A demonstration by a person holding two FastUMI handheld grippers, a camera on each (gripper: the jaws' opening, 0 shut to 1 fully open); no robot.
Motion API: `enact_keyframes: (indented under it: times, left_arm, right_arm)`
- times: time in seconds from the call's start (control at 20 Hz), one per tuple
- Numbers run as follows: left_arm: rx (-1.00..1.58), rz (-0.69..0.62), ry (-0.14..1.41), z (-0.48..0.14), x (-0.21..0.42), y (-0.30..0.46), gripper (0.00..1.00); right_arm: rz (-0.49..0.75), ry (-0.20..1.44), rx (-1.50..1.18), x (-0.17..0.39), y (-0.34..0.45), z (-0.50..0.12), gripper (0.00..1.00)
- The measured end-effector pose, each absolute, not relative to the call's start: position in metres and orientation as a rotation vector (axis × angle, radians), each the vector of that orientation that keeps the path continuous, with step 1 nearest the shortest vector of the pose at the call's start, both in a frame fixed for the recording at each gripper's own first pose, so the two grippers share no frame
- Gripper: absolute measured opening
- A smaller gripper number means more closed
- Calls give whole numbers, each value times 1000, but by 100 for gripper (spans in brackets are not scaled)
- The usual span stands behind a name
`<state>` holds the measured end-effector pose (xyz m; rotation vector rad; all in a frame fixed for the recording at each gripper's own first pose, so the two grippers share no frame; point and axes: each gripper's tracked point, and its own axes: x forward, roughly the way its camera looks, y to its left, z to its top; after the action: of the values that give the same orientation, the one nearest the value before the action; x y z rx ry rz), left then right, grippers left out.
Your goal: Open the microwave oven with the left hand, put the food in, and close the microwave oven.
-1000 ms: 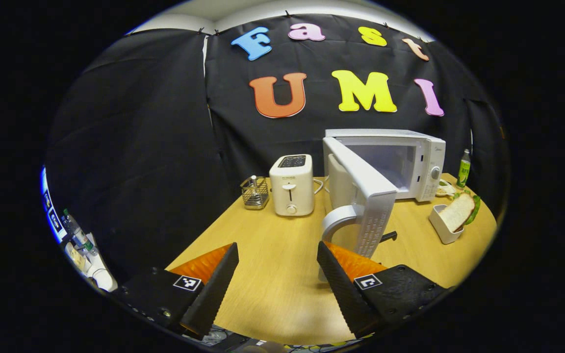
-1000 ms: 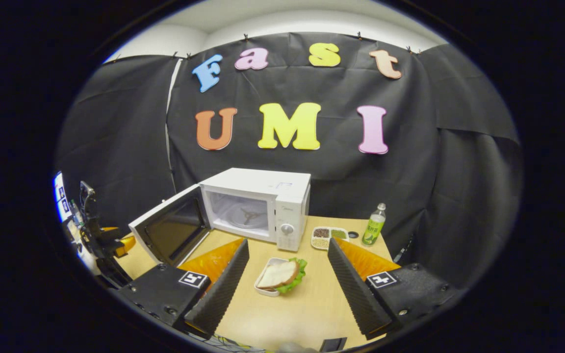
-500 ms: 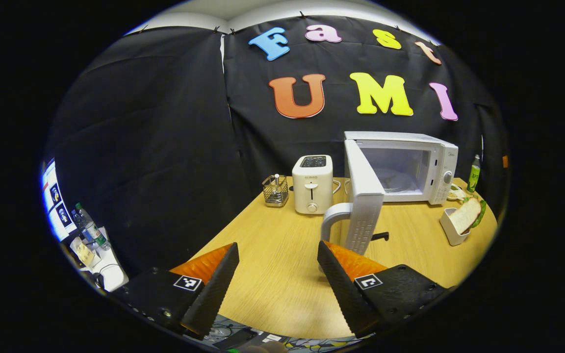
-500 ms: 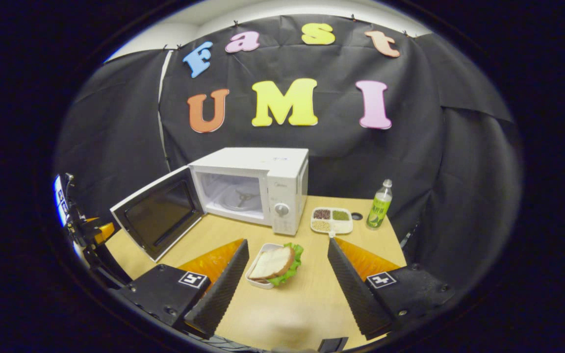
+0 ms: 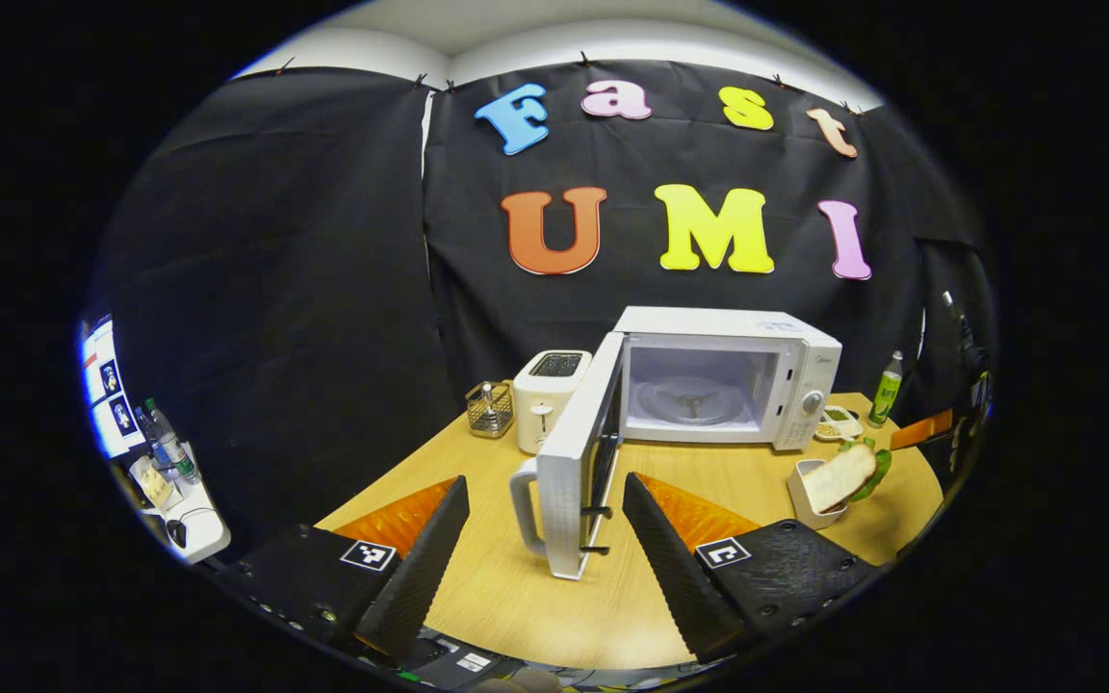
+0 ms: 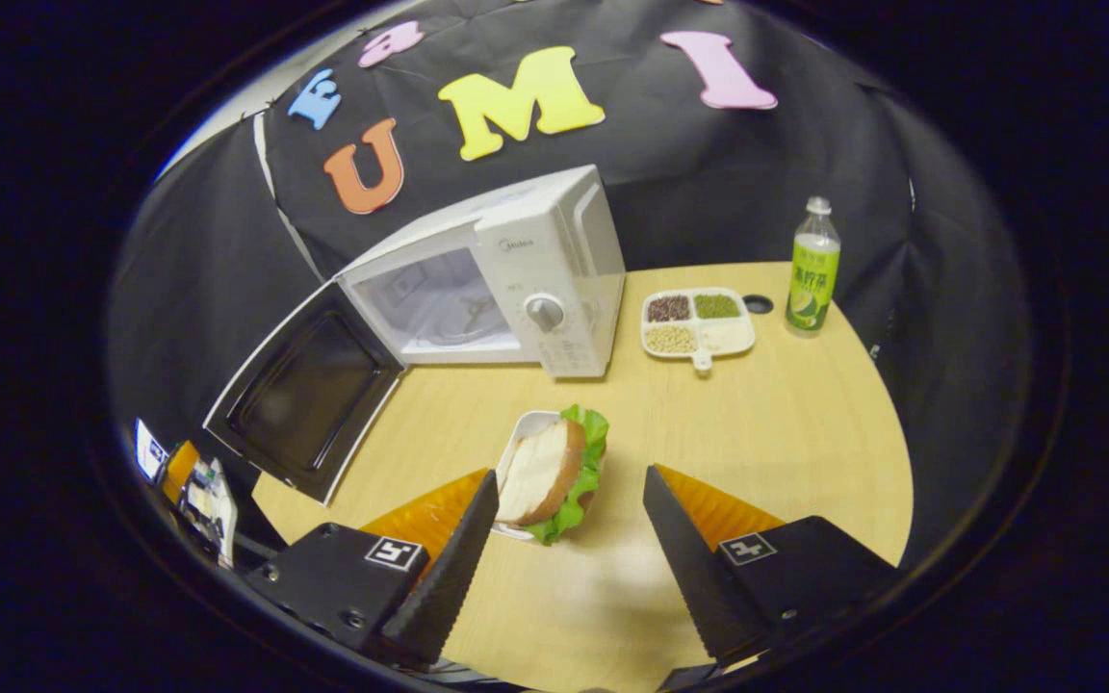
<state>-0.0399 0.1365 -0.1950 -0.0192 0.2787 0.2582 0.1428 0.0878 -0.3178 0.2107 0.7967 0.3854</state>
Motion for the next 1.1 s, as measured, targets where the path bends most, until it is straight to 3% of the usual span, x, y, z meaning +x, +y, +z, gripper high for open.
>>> enact_keyframes:
  times: [0.05, 0.1, 0.15, 0.4, 0.45, 0.5, 0.55, 0.6, 0.7, 0.9, 0.95, 1.1]
  left_arm:
    - [-11, 256, 269, -187, -37, 125, 97]
    - [1, 255, 261, -180, -35, 114, 97]
    - [11, 256, 258, -174, -32, 105, 97]
    - [50, 285, 250, -150, -23, 73, 97]
    - [51, 285, 250, -148, -21, 67, 96]
    - [50, 283, 250, -147, -18, 62, 96]
    - [53, 279, 246, -145, -16, 58, 96]
    - [54, 272, 245, -143, -13, 56, 97]
    - [61, 257, 246, -142, -8, 54, 96]
    - [67, 216, 236, -140, 0, 59, 97]
    - [70, 205, 239, -140, 1, 62, 97]
    - [60, 160, 241, -142, 4, 70, 97]
  right_arm:
    - [413, 833, 239, 147, 93, -326, 84]
    - [444, 862, 265, 151, 99, -332, 92]
    - [476, 887, 287, 156, 105, -337, 80]
    - [536, 1004, 385, 171, 112, -357, 69]
    - [535, 1022, 406, 174, 110, -359, 63]
    - [537, 1041, 431, 177, 111, -360, 69]
    - [536, 1057, 460, 177, 113, -360, 50]
    - [534, 1077, 483, 178, 112, -361, 57]
    - [528, 1101, 518, 179, 112, -360, 36]
    - [517, 1088, 515, 178, 114, -353, 31]
    - [518, 1069, 498, 178, 116, -349, 38]
    - [489, 1007, 467, 179, 120, -329, 38]
